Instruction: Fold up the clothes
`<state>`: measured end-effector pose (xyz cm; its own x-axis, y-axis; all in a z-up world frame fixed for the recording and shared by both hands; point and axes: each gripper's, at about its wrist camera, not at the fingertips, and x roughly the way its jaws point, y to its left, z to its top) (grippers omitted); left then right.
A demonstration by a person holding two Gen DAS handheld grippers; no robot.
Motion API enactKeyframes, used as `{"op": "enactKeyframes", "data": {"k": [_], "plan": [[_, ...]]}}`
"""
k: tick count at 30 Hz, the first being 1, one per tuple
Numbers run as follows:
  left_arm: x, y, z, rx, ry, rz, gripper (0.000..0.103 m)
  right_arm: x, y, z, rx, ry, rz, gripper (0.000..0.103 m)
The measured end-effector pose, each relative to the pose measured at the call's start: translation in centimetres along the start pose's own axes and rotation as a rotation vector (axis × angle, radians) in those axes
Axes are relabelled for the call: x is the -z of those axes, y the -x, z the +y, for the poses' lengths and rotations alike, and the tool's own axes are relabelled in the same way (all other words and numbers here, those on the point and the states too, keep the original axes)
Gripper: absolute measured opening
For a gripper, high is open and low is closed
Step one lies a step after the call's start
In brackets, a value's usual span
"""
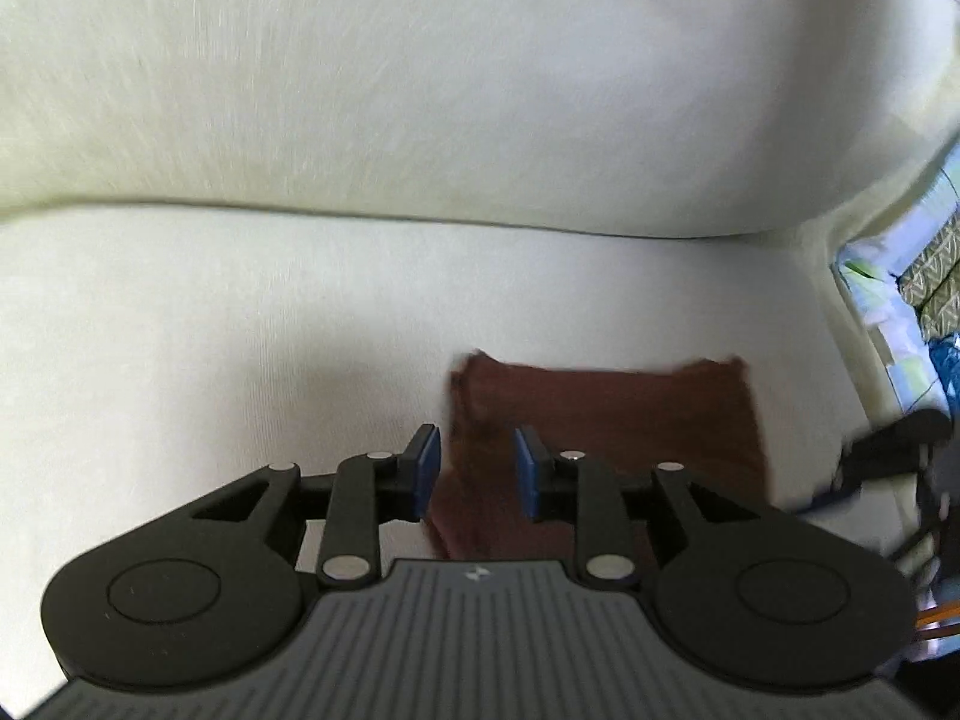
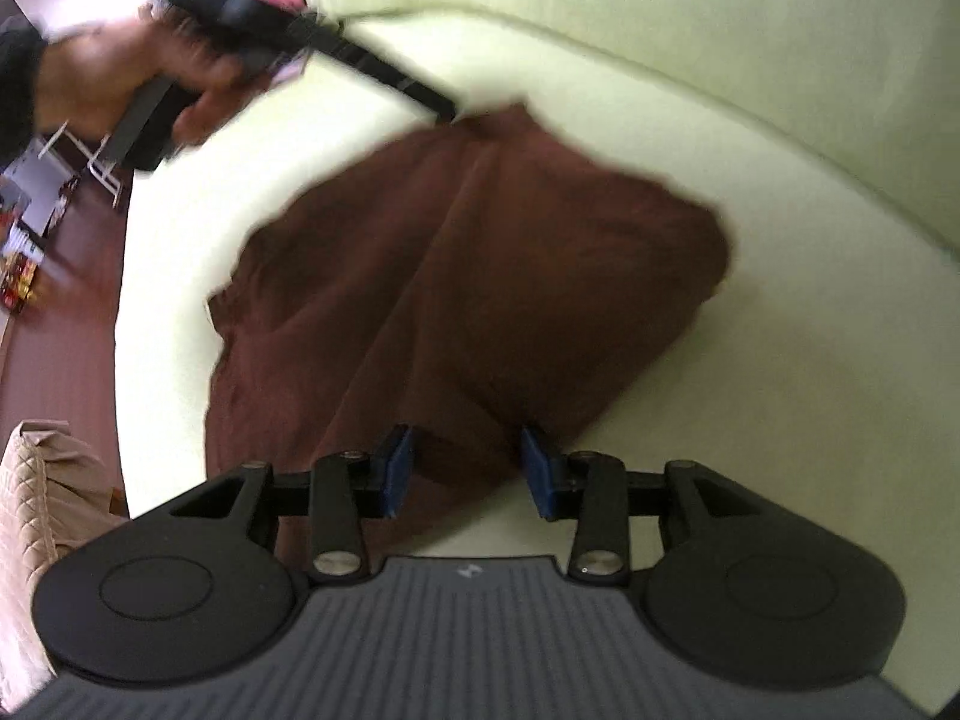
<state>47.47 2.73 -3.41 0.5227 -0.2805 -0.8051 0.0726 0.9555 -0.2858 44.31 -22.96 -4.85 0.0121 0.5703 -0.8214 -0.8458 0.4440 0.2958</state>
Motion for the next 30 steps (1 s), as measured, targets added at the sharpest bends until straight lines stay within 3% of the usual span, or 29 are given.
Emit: {"op": "enactKeyframes", "data": {"k": [5,9,13,15,17,20,21,26,30], "plan": [[6.0,-0.1,-7.9,0.125,0.018,0.011,0.034,-1.7,2.3,-3.6,0.018,-0.091,-0.065,0.037],[9.1,-3.2,-11.6,0.147,0.088,0.008,0.034,-2.5,1.1,-6.6,0.012,-0.153,-0.068,0.037],[12.0,-4.8,-12.9,0.120,0.114,0.034,0.033,-3.7,-1.6,-6.8,0.017,-0.072,-0.041,0.039],[13.1,-4.3,-13.4,0.106,0.113,0.012,0.033,-4.2,-2.5,-7.3,0.036,-0.055,-0.035,0.054],[13.2,-3.7,-13.8,0.095,0.111,0.025,0.033,-4.5,-3.9,-8.4,0.030,-0.085,-0.019,0.057],[13.5,-1.5,-14.1,0.058,0.164,-0.003,0.033,-4.5,-3.9,-9.3,-0.015,-0.153,-0.018,0.055],[13.8,-0.5,-14.1,0.033,0.197,-0.032,0.033,-4.5,-3.8,-9.4,-0.032,-0.177,-0.020,0.050],[15.8,1.7,-14.1,-0.083,0.396,-0.128,0.036,-3.8,-2.3,-11.1,-0.144,-0.357,-0.033,0.050],[16.7,0.2,-14.3,-0.111,0.432,-0.092,0.036,-3.7,-3.7,-11.4,-0.179,-0.379,-0.002,0.050]]}}
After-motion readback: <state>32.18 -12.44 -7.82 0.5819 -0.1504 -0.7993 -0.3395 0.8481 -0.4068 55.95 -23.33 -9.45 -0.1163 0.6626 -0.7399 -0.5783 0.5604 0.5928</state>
